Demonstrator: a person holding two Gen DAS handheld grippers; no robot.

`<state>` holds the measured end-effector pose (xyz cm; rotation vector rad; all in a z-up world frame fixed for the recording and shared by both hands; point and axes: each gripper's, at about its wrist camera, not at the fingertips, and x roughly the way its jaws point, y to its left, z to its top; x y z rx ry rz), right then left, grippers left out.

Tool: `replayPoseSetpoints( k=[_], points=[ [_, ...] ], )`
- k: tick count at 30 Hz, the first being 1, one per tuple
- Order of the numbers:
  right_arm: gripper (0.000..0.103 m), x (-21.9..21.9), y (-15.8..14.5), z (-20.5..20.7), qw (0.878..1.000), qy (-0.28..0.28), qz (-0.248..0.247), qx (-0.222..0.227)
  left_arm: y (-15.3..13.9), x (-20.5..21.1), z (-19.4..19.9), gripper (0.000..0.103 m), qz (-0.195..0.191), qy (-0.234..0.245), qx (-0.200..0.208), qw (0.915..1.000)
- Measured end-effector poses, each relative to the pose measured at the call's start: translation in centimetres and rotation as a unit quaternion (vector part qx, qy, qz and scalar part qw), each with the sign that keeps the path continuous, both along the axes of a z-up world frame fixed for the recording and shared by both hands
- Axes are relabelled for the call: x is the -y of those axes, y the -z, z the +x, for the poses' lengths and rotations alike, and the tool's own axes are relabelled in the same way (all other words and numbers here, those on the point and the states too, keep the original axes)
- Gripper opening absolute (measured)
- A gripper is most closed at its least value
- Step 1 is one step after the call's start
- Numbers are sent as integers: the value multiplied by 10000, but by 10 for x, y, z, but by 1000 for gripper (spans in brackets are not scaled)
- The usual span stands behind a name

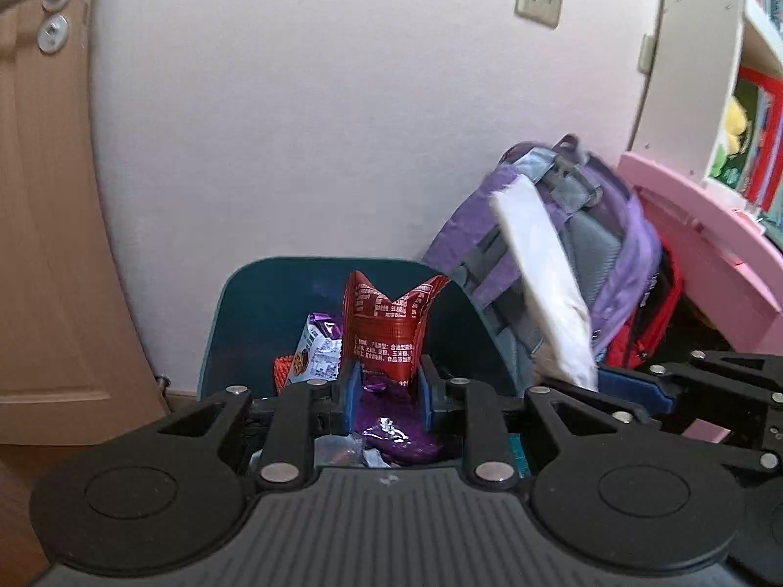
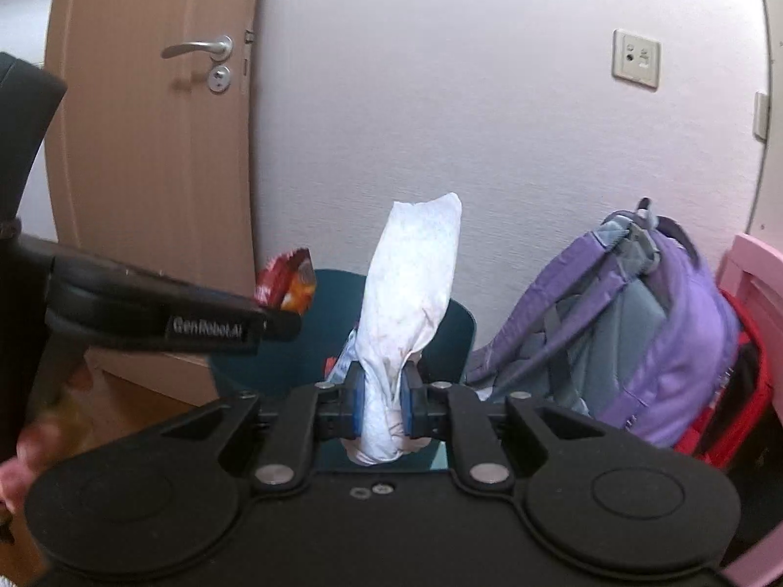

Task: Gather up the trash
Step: 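Open the left gripper over the teal bin while the right gripper releases the tissue in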

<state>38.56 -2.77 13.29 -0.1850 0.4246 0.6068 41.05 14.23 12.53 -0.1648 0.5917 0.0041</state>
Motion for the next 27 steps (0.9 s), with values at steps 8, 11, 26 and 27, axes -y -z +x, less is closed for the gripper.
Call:
replayPoseSetpoints(
  k=[8, 11, 26, 27],
  points=[
    [14, -39, 39, 58, 9980, -70, -211, -594, 40, -28, 66, 23, -291, -53, -851, 9959],
    [14, -49, 52, 72, 9963, -131, -397, -755, 53, -31, 83, 23, -339, -44, -1164, 9926],
    [24, -67, 72, 96, 9908, -153, -795, -1084, 84, -22, 110, 27, -67, -40, -1810, 9835],
    [25, -67, 71, 96, 9909, -135, -810, -1066, 84, -22, 110, 31, -82, -58, -1806, 9835]
  ],
)
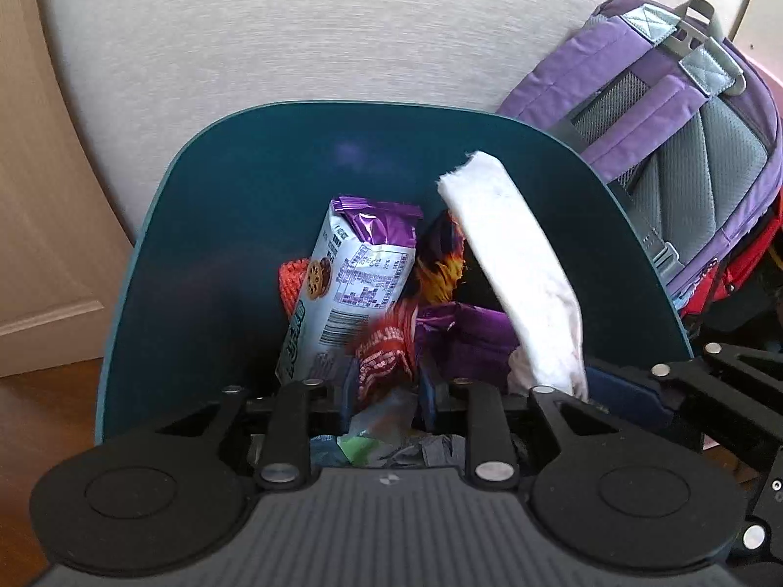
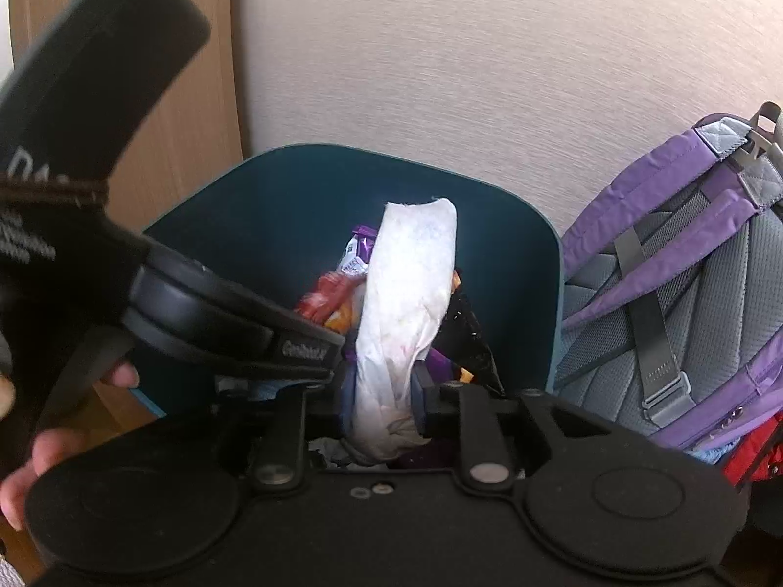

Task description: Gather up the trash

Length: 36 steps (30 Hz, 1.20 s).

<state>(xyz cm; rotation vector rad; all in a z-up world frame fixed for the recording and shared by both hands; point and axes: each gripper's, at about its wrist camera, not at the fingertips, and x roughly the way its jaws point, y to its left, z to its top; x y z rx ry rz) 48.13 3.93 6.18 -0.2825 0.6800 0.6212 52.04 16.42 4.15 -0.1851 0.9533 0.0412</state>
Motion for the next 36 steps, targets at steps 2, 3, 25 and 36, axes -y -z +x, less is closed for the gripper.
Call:
replayPoseSetpoints(
  k=[2, 3, 25, 36],
  points=[
    [28, 2, -1, -2, 10000, 35, -13, 53, -1, -1, -3, 38, -37, -10, 7, 10000],
    [28, 3, -3, -4, 10000, 53, -6, 66, -2, -1, -6, 46, -21, -10, 43, 10000],
    [65, 58, -56, -96, 9974, 164, 428, 553, -78, 19, -118, 77, 267, 23, 1096, 9936],
    [84, 86, -72, -168, 9928, 103, 830, 858, -97, 30, -208, 80, 512, -74, 1774, 9828]
  ],
)
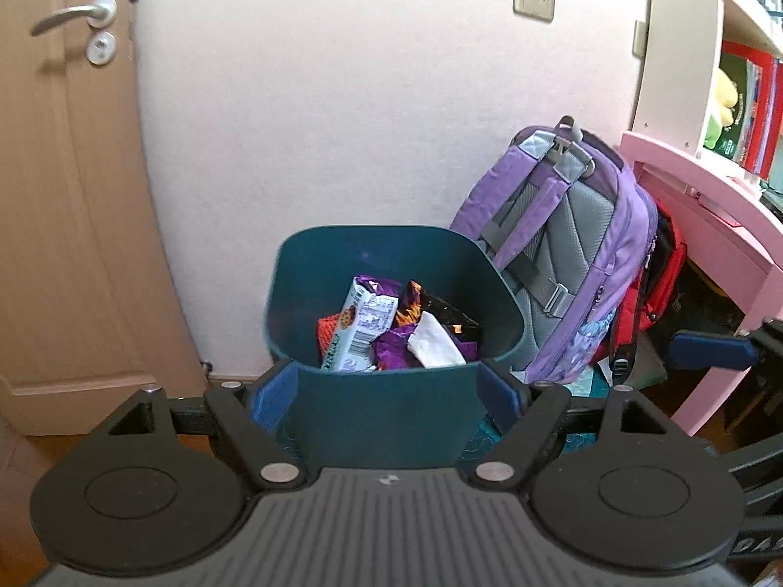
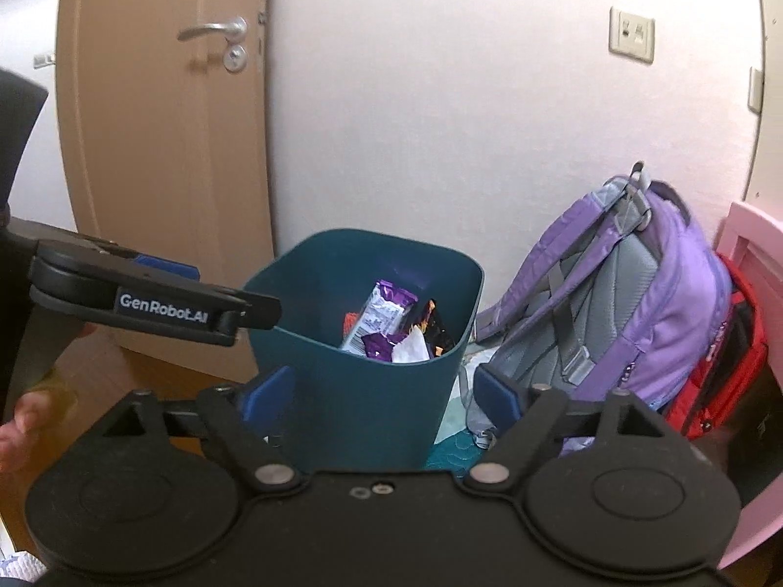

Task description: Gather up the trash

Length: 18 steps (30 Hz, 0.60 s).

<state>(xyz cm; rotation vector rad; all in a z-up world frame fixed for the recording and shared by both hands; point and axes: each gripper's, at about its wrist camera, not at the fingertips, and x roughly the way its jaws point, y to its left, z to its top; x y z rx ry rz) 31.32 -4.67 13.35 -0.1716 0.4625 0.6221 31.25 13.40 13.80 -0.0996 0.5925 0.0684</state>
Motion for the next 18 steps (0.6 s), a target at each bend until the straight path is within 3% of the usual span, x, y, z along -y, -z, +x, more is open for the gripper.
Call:
replayPoseSetpoints(
  k=[10, 15, 18],
  points=[
    [99, 22, -8, -57, 9982, -116, 515, 292, 8, -3, -71, 84, 179, -20, 384, 9991],
    [103, 27, -11, -77, 9958, -168, 811, 400, 13, -2, -102, 101, 132, -40, 555, 9984],
    [103, 28, -11, -89, 9944, -192, 904, 506, 14, 3, -118, 101, 198, -17, 697, 9974]
  ],
)
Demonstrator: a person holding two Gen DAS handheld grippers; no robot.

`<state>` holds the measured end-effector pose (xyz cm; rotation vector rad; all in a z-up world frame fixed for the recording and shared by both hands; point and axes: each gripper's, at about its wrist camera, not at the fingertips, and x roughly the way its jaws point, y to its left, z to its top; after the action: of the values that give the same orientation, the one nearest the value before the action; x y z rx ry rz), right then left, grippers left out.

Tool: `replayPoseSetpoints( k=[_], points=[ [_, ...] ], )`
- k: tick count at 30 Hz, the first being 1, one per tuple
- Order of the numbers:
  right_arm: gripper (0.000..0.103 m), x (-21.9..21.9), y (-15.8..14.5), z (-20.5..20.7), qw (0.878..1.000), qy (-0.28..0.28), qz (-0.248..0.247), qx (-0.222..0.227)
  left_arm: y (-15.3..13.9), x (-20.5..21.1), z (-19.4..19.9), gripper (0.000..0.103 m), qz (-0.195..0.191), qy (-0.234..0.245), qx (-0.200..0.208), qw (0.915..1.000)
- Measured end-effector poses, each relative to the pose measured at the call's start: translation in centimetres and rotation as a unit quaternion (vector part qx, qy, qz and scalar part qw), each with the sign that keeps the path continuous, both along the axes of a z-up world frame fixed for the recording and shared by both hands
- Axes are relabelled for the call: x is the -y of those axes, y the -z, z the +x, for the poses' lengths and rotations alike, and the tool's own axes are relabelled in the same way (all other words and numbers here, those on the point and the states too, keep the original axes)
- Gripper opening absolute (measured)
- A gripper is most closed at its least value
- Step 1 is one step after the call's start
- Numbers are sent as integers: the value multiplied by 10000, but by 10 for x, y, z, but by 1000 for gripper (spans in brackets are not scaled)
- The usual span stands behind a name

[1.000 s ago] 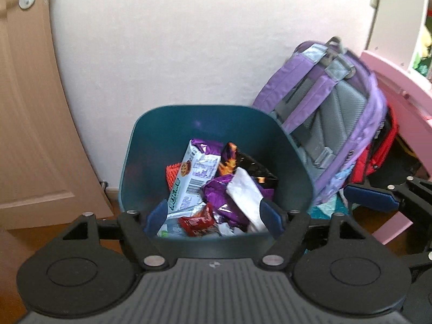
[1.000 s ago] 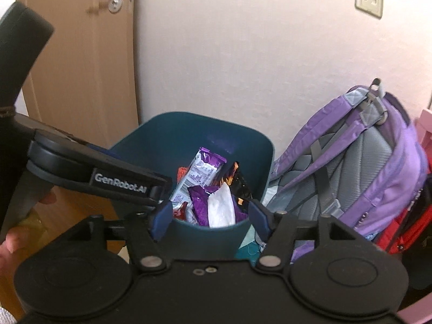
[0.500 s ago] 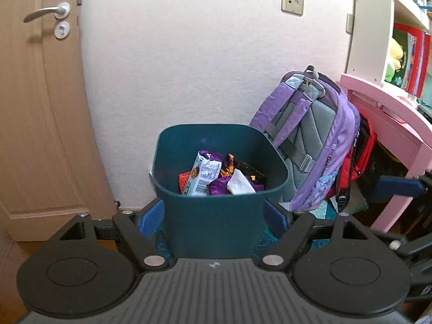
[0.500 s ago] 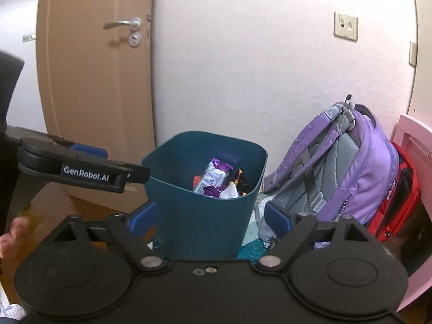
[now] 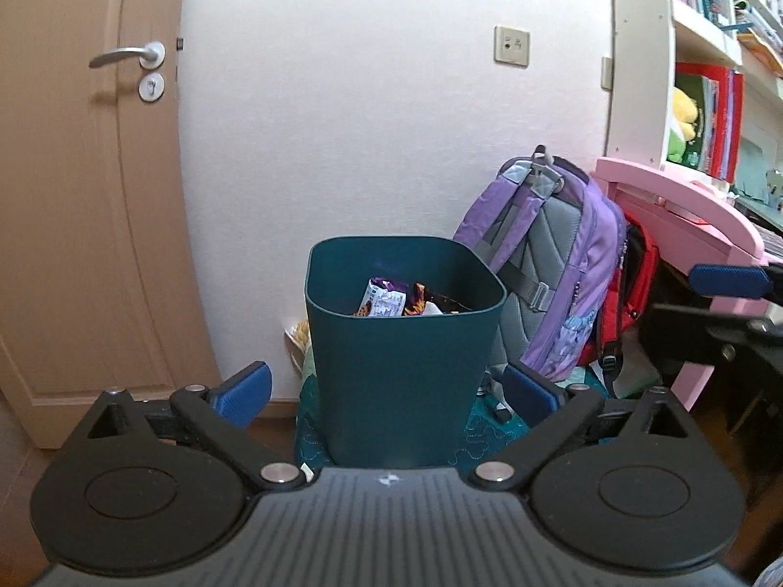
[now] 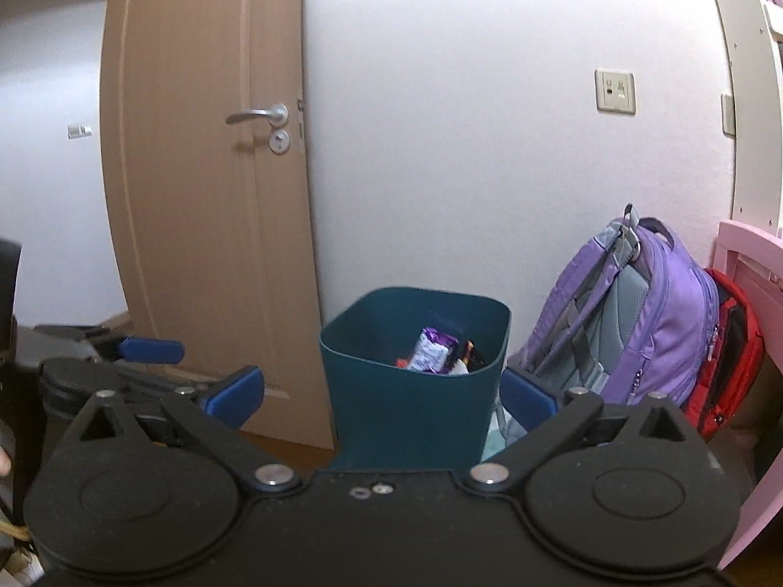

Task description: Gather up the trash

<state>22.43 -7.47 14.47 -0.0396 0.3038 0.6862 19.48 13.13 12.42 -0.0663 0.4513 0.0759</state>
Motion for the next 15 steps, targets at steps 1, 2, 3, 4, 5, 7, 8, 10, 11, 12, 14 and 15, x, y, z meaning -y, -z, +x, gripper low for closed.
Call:
replayPoseSetpoints(
  k=[1, 2, 3, 4, 5, 7, 8, 10, 11, 12, 14, 15],
  points=[
    [103, 1, 0, -4, 10000, -8, 32, 31, 1, 2, -5, 101, 1, 32, 16, 10000],
    [103, 2, 1, -8, 10000, -14, 73, 58, 1, 4, -9, 101, -9, 58, 31, 10000],
    [103, 3, 1, -12, 9999, -22, 122, 79, 2, 5, -13, 101, -15, 72, 37, 10000],
    [103, 5, 2, -16, 9998, -35, 169, 96, 2, 7, -17, 101, -19, 76, 39, 10000],
    [103, 6, 3, -20, 9997, -37, 199, 124, 2, 9, -21, 101, -26, 82, 47, 10000],
    [103, 8, 5, -28, 9995, -21, 237, 226, 2, 12, -28, 101, -41, 103, 63, 9999],
    [103, 9, 6, -32, 9993, -9, 241, 273, 2, 12, -31, 101, -72, 106, 83, 9999],
    [103, 13, 8, -38, 9990, 33, 272, 342, 2, 14, -36, 101, -136, 117, 92, 9998],
    [103, 14, 9, -40, 9989, 53, 303, 356, 1, 14, -38, 101, -172, 112, 92, 9997],
    [103, 17, 10, -42, 9988, 71, 322, 367, 1, 14, -41, 101, -196, 104, 97, 9997],
    [103, 20, 10, -45, 9985, 92, 366, 402, 0, 14, -45, 101, -241, 94, 128, 9996],
    [103, 22, 10, -47, 9983, 105, 388, 410, -1, 14, -46, 101, -246, 92, 144, 9996]
  ],
)
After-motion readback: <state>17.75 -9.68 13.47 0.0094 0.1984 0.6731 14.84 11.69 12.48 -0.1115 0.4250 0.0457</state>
